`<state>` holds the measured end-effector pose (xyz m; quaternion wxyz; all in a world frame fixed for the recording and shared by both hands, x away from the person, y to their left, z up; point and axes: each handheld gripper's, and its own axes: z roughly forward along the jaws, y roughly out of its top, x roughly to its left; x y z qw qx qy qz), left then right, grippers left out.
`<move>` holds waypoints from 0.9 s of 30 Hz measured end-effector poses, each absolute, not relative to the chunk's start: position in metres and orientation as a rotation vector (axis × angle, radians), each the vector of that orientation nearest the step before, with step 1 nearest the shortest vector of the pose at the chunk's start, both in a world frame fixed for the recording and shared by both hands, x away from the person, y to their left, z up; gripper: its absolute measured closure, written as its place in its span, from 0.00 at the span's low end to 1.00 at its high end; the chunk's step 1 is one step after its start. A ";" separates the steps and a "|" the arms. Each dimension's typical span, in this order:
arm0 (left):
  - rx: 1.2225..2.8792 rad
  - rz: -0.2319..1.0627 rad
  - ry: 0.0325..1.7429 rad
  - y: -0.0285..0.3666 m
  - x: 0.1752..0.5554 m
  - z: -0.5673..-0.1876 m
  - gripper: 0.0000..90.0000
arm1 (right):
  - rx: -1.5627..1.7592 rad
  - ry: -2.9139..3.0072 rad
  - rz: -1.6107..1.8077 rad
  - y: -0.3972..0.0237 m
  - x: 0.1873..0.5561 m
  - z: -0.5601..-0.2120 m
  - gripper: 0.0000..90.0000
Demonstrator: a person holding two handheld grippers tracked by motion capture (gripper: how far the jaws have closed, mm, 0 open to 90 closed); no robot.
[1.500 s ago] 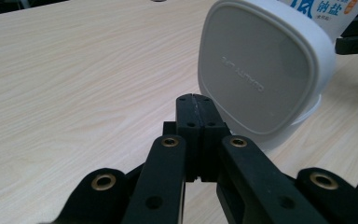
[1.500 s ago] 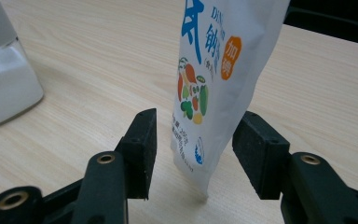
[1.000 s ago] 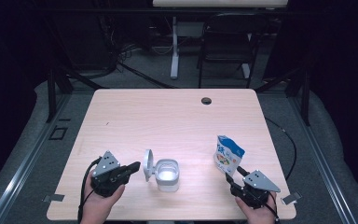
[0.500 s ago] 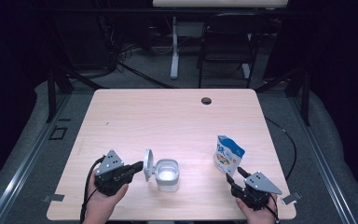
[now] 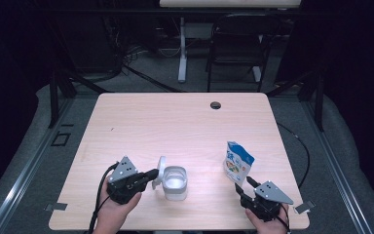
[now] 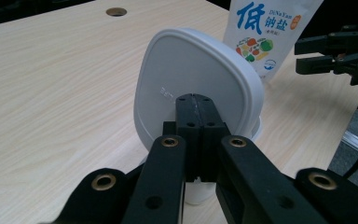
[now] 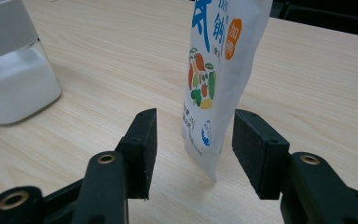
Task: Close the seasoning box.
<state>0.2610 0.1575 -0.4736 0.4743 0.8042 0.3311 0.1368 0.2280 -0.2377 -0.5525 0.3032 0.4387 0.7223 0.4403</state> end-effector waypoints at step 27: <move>1.957 0.340 0.951 0.197 0.259 -0.503 1.00 | 1.163 1.935 1.151 -0.237 0.224 -0.555 0.56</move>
